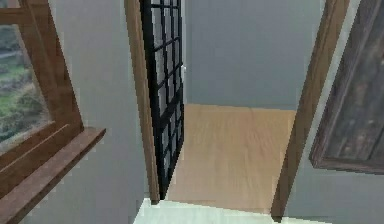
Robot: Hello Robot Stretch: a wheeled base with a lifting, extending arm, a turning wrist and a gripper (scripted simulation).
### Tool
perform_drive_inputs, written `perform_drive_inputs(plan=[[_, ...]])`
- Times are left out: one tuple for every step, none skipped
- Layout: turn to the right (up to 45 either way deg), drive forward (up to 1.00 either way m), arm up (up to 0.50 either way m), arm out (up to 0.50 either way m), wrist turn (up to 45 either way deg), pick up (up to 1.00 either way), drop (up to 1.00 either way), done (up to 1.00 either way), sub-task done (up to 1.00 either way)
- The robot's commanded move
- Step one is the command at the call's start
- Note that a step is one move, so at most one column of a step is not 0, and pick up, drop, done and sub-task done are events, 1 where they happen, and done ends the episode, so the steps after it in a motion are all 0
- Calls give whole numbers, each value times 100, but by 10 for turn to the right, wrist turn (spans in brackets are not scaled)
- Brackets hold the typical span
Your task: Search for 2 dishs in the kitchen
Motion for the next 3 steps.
perform_drive_inputs(plan=[[90, 0, 0, 0, 0, 0, 0, 0, 0], [0, 100, 0, 0, 0, 0, 0, 0, 0], [0, 50, 0, 0, 0, 0, 0, 0, 0]])
